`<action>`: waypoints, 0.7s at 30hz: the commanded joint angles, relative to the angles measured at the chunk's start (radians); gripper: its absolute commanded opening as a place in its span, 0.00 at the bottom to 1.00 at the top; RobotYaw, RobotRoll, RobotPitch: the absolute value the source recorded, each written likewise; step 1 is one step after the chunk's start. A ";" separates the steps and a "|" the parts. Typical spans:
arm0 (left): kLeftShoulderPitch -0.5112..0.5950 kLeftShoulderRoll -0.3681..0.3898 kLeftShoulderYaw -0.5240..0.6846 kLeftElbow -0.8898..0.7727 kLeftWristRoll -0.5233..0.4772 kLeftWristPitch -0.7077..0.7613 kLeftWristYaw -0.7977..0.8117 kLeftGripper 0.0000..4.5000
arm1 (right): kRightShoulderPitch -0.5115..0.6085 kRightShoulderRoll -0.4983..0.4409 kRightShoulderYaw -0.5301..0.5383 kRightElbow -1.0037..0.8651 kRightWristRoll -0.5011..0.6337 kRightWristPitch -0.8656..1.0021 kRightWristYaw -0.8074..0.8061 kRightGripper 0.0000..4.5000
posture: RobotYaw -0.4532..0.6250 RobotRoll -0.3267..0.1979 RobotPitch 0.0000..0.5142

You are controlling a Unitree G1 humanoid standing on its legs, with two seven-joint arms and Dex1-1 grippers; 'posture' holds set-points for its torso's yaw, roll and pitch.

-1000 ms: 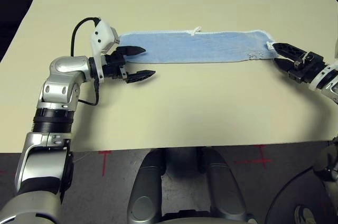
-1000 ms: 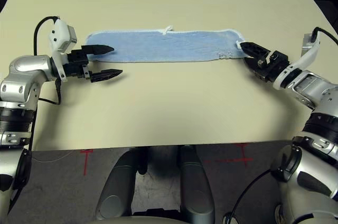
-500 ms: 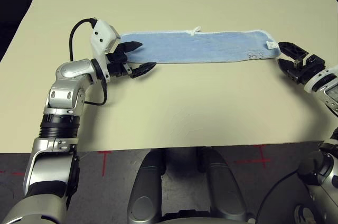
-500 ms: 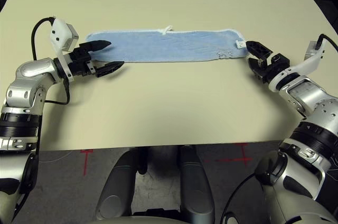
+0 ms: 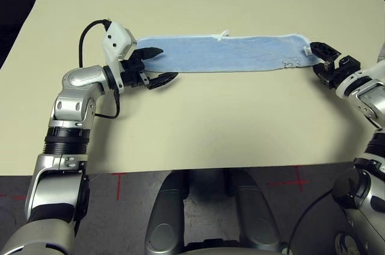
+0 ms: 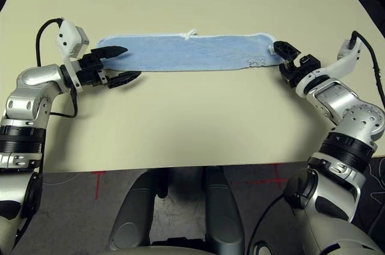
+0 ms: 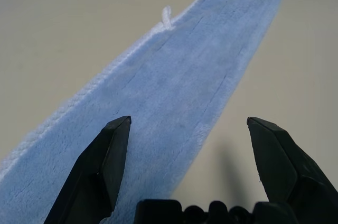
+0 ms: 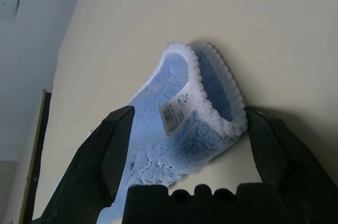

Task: Fold the towel and set it aside.

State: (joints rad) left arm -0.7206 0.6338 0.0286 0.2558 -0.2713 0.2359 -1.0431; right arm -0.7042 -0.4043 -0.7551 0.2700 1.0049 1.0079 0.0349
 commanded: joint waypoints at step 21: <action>-0.010 0.018 -0.018 0.034 0.011 -0.019 -0.032 1.00 | 0.046 -0.080 0.039 -0.011 -0.004 -0.053 0.076 0.01 | 0.39 0.62 0.61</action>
State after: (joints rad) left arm -0.7352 0.6435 0.0219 0.2882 -0.2703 0.2229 -1.0608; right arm -0.6629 -0.4596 -0.7088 0.2716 1.0060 0.9731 0.1006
